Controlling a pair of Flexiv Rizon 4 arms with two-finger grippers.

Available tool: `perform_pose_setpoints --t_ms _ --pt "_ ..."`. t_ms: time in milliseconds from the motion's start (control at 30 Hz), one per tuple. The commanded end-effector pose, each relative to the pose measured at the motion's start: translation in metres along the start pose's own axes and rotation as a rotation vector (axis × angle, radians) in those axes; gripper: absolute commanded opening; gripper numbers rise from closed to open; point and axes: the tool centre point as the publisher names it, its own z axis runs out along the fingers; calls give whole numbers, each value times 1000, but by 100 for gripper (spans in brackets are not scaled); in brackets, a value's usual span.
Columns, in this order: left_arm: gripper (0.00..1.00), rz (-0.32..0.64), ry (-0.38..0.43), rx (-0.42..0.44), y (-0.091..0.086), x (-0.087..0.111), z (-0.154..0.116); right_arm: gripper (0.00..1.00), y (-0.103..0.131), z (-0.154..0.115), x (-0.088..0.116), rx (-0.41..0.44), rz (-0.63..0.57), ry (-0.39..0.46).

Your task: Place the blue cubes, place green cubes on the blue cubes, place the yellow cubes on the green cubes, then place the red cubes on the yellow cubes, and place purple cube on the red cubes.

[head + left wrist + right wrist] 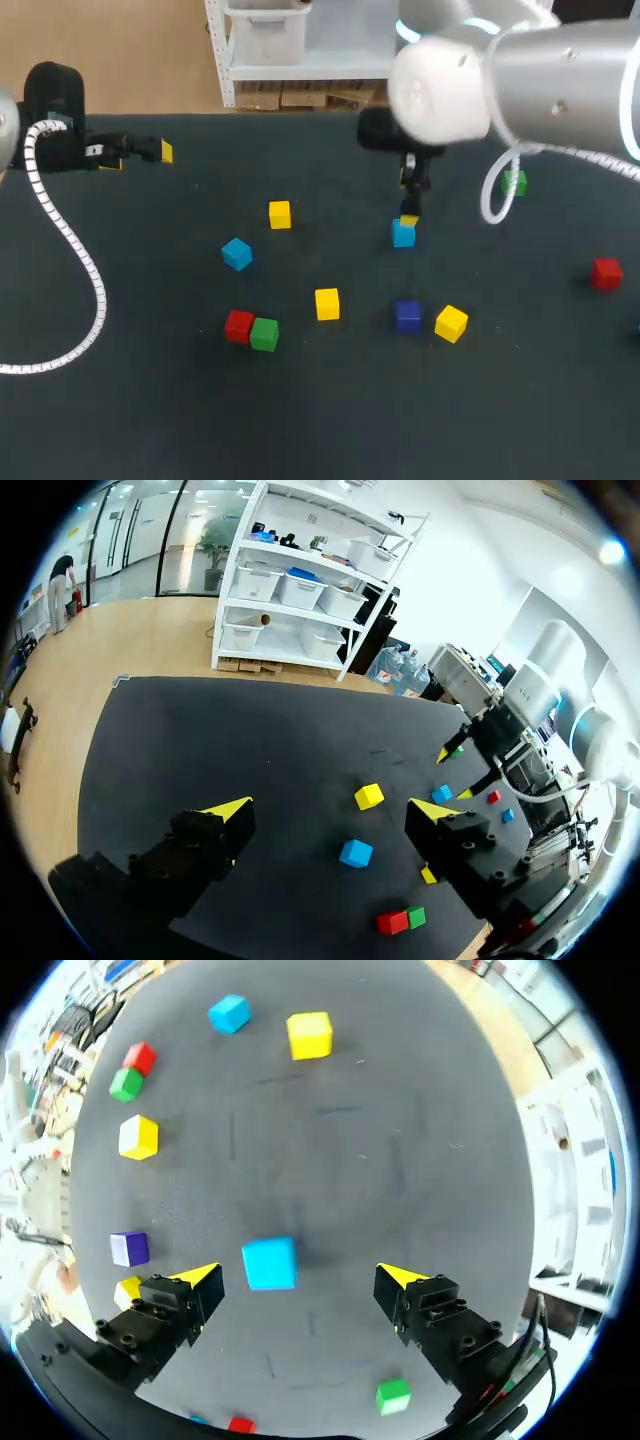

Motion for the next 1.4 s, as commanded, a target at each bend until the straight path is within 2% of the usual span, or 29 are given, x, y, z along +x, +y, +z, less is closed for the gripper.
perform_pose_setpoints --t_ms 33,300,567,667,933,1400 --pt "100 2 -6 12 2 1 0 100 -12 -31 19 1 65 -68" --pt "100 2 -6 12 2 1 0 100 -23 -74 48 2 267 -267" --pt "100 2 -6 12 2 1 0 100 -26 -99 82 22 420 -435" --pt "100 2 -6 12 2 1 0 100 -27 -108 91 -25 456 -506" --pt "100 2 -6 12 2 1 0 100 -28 -124 106 6 529 -616" --pt "100 2 -6 12 2 1 0 100 -21 -128 123 9 626 -711"
